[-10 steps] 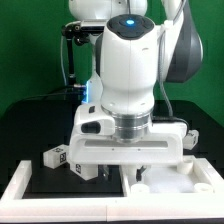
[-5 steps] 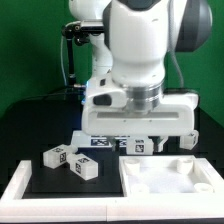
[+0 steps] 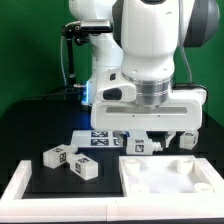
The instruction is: Assemble one leg
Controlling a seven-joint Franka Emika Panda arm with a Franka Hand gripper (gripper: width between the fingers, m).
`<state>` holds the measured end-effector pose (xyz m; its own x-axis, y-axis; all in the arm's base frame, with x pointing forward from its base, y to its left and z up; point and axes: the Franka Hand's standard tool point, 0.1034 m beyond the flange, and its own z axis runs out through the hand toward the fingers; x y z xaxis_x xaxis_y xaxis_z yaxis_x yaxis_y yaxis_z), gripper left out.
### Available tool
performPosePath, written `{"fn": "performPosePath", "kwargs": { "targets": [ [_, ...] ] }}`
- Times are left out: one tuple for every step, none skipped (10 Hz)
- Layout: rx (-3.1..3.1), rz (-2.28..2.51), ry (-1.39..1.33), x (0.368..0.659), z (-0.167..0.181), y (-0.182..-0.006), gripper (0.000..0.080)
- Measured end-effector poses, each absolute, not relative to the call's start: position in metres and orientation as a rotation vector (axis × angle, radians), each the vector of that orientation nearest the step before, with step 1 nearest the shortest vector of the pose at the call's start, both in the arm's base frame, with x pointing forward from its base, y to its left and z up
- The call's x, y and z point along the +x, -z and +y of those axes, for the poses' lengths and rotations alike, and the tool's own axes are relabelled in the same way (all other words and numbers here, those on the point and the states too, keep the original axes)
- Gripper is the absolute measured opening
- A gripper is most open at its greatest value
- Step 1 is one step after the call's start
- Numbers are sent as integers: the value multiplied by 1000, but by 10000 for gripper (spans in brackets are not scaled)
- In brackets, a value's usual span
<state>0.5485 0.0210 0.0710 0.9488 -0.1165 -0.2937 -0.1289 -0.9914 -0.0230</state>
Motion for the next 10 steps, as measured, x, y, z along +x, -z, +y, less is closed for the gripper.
{"fn": "performPosePath", "kwargs": {
  "targets": [
    [-3061,275,-472,538,36,-70,649],
    [-3058,301,-499,524,60,-71,649],
    [-3052,333,-509,520,75,-74,649],
    [-3014,428,-523,518,85,-75,649],
    [-3012,460,-543,516,92,-77,649],
    [-3013,442,-539,517,90,-76,649],
    [-3013,444,-539,517,89,-76,649],
    [-3013,443,-539,517,90,-76,649],
    [-3012,445,-540,516,90,-76,649],
    [-2974,514,-574,510,93,-74,649]
  ]
}}
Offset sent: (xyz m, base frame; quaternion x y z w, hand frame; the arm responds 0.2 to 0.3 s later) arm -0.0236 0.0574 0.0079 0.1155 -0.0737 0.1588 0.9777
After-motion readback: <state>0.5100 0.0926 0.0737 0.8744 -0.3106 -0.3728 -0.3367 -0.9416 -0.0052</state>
